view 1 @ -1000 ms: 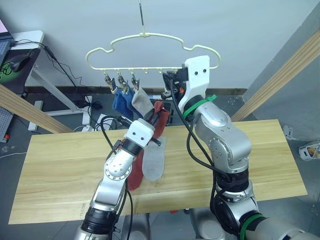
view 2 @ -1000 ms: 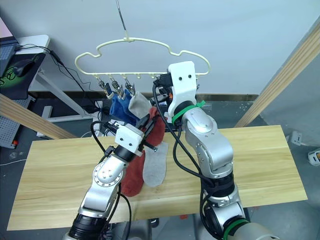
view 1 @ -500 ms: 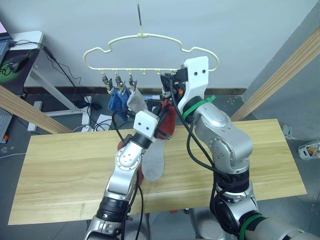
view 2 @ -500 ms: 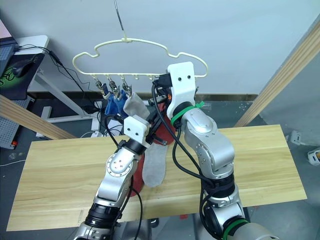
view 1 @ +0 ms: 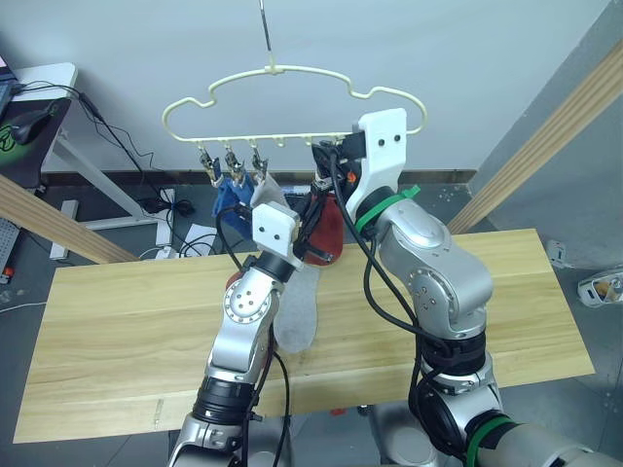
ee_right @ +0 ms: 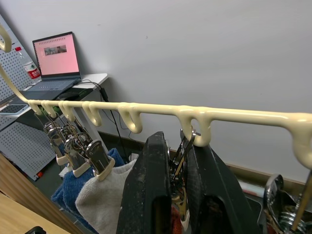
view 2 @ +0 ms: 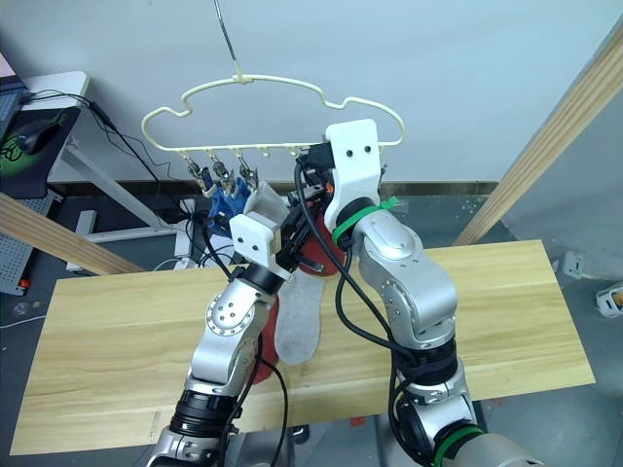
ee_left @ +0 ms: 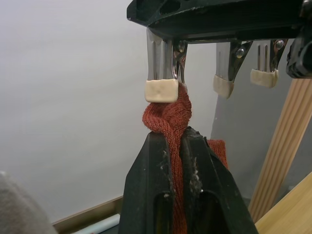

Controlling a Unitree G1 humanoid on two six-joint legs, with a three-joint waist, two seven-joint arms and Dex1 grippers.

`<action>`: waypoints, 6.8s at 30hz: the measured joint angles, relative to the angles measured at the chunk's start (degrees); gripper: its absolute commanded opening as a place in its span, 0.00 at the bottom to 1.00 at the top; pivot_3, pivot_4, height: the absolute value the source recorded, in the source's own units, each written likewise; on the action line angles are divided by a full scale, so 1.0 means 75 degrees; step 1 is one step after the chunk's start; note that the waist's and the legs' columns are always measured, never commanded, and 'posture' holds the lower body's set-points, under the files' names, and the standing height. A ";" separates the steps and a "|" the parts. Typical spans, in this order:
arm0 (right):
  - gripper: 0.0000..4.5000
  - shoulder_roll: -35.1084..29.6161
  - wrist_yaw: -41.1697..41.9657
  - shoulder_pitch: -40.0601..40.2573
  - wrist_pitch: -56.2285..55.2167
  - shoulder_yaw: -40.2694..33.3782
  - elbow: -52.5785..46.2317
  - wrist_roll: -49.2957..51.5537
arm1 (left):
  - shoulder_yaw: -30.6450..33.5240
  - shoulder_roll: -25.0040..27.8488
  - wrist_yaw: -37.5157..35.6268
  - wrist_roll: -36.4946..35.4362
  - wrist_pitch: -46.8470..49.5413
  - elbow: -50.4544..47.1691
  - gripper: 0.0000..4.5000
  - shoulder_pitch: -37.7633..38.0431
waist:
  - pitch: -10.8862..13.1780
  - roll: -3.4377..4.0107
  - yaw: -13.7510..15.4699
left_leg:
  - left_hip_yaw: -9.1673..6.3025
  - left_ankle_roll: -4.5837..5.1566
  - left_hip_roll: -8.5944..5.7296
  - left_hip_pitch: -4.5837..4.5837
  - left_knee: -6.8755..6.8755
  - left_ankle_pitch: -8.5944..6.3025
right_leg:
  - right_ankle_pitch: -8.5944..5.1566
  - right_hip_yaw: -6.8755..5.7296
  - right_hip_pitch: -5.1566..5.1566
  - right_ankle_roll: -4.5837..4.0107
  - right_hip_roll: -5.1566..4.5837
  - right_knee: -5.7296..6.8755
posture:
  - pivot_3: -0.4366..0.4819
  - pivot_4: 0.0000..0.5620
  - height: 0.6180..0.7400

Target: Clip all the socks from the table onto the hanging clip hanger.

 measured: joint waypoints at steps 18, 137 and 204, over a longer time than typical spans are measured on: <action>0.75 -0.0006 0.0035 0.0216 0.0166 0.0066 -0.0480 0.0286 | 0.0107 -0.0004 -0.0103 -0.0310 0.0342 -0.0373 0.47 0.0014 | -0.0001 -0.0001 -0.0001 | -0.0003 0.0000 0.0001 0.0000 0.0000 0.0000 | 0.0000 -0.0002 0.0003 0.0000 0.0001 0.0001 | 0.29 0.66 1.00; 1.00 -0.5816 0.4106 0.4519 -0.2307 -0.1392 -0.1596 0.1431 | 0.3436 0.4950 -0.4262 -0.2946 0.2352 -0.2983 0.99 0.3985 | -0.0511 -0.0020 0.0245 | 0.0058 0.0045 -0.0003 0.0269 0.0009 0.0028 | -0.0023 0.0027 0.0262 -0.0015 0.0027 0.0003 | 0.34 0.69 1.00; 0.56 -0.1702 0.0067 0.1438 -0.1012 0.0245 -0.0788 -0.0774 | 0.2240 0.4201 -0.3665 -0.2600 0.2461 -0.2091 1.00 0.1642 | 0.0325 0.0030 0.0210 | 0.0041 0.0006 0.0008 0.0024 -0.0011 0.0015 | -0.0023 0.0024 -0.0006 0.0020 -0.0003 -0.0006 | 0.32 0.80 1.00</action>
